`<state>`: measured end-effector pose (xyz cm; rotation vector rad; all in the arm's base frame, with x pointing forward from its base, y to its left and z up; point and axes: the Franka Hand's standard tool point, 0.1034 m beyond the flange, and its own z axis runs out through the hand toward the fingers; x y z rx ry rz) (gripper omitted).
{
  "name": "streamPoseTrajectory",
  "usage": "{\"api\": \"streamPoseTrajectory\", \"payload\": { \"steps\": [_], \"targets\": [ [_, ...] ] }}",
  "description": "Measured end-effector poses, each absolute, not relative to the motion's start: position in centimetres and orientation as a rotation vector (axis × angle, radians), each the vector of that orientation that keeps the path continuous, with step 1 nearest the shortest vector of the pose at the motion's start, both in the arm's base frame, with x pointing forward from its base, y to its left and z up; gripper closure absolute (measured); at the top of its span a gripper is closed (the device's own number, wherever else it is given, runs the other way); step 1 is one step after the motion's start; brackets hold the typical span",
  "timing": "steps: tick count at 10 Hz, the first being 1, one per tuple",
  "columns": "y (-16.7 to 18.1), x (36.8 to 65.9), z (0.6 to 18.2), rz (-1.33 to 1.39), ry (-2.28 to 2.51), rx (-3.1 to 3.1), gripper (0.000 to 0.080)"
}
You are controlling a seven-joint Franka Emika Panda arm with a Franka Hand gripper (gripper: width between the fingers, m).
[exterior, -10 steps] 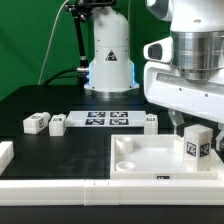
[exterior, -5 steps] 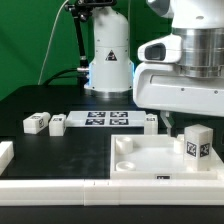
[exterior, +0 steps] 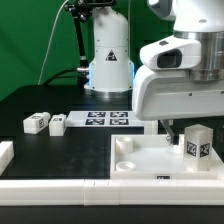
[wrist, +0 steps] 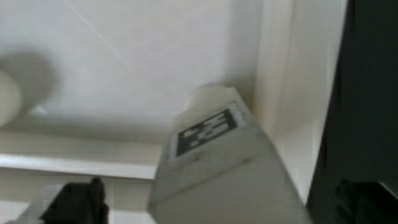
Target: Assemble one leg
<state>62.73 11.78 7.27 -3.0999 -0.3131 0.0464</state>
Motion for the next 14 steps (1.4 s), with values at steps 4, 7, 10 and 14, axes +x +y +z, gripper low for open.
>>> {"api": "streamPoseTrajectory", "payload": {
  "steps": [4, 7, 10, 14],
  "targets": [
    [11.64, 62.93, 7.32, 0.048, -0.684, -3.038, 0.0276],
    [11.68, 62.91, 7.29, 0.049, -0.622, -3.050, 0.0510],
    [11.77, 62.88, 7.26, 0.055, -0.288, -3.100, 0.0509],
    [12.15, 62.46, 7.18, 0.027, 0.428, -3.089, 0.0509]
  ]
}}
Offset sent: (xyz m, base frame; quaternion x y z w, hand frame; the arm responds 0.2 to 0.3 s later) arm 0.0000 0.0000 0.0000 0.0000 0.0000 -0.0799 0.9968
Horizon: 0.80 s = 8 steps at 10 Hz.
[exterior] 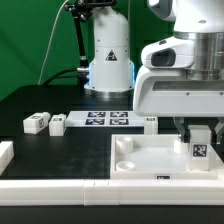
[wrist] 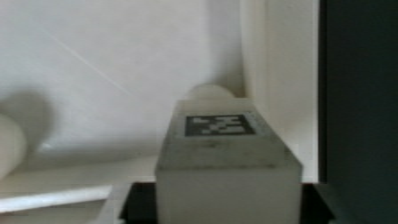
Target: Assemble one leg
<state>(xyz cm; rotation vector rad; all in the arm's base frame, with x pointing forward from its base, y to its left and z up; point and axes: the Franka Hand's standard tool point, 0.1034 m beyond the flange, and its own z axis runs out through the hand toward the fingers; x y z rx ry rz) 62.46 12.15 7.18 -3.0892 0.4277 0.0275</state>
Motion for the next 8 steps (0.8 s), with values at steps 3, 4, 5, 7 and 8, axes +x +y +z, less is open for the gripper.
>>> {"api": "streamPoseTrajectory", "payload": {
  "steps": [3, 4, 5, 7, 8],
  "targets": [
    [11.96, 62.47, 7.19, 0.027, 0.929, -2.959, 0.0509],
    [11.96, 62.46, 7.20, 0.030, 1.100, -2.903, 0.0509],
    [11.94, 62.47, 7.21, 0.031, 1.254, -2.843, 0.0509],
    [11.89, 62.49, 7.22, 0.034, 1.503, -2.723, 0.0509],
    [11.84, 62.50, 7.22, 0.036, 1.550, -2.694, 0.0509]
  ]
}}
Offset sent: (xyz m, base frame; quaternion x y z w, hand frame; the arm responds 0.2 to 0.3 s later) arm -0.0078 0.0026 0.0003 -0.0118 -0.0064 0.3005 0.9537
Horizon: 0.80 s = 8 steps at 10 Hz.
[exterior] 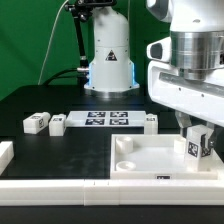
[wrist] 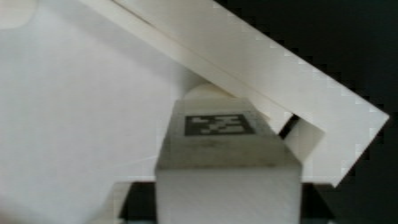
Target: Assemble one leg
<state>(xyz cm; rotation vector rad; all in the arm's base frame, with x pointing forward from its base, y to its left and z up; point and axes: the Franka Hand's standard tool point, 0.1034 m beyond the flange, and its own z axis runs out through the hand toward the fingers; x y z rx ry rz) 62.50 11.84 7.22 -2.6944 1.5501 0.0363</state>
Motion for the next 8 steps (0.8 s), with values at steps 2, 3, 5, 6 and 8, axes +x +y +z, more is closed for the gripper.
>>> {"api": "streamPoseTrajectory", "payload": {
  "steps": [2, 3, 5, 6, 8],
  "targets": [
    [11.87, 62.49, 7.21, 0.036, 1.466, -2.740, 0.0509],
    [11.87, 62.53, 7.26, 0.036, 1.448, -2.749, 0.0319],
    [11.80, 62.54, 7.25, 0.029, 1.103, -2.902, 0.0186],
    [11.83, 62.53, 7.23, 0.026, 0.965, -2.950, 0.0161],
    [11.94, 62.50, 7.21, 0.020, 0.709, -3.024, 0.0153]
  ]
}}
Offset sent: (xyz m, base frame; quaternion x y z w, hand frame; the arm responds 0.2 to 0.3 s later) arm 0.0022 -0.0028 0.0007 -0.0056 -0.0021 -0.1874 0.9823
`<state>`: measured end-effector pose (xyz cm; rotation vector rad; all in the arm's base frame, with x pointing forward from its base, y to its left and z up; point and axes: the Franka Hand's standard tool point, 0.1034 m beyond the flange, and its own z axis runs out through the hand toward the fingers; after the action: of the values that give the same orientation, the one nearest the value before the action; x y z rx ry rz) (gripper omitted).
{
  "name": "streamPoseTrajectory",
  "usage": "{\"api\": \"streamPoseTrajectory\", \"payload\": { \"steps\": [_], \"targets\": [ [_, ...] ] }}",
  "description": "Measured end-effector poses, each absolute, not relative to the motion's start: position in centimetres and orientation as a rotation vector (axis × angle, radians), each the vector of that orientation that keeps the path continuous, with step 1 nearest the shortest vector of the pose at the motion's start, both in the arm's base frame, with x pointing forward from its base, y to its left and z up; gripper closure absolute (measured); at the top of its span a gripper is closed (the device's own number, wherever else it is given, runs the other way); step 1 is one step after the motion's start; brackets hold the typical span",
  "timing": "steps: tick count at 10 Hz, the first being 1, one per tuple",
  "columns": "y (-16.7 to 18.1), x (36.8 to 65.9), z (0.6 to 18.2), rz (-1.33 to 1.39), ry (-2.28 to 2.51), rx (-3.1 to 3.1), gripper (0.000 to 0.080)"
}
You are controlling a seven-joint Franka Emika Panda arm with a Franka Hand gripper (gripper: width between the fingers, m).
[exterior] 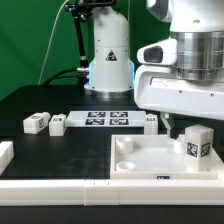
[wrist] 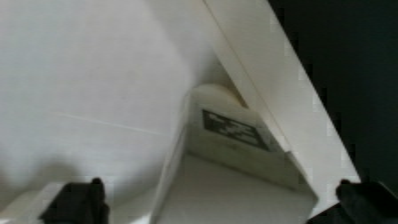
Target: Assemble one leg
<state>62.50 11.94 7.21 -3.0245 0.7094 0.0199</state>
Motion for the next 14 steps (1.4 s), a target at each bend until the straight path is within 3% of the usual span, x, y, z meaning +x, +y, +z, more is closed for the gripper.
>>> {"api": "streamPoseTrajectory", "payload": {
  "steps": [8, 10, 11, 12, 13, 14],
  "targets": [
    [12.22, 62.45, 7.21, -0.003, -0.546, -3.091, 0.0150],
    [12.13, 62.47, 7.21, -0.003, -0.657, -3.073, 0.0150],
    [12.13, 62.47, 7.21, -0.003, -0.654, -3.073, 0.0268],
    [12.13, 62.47, 7.21, -0.003, -0.653, -3.074, 0.0439],
    [12.14, 62.46, 7.20, -0.003, -0.620, -3.080, 0.0439],
    [12.14, 62.46, 7.20, -0.003, -0.601, -3.083, 0.0509]
  ]
}}
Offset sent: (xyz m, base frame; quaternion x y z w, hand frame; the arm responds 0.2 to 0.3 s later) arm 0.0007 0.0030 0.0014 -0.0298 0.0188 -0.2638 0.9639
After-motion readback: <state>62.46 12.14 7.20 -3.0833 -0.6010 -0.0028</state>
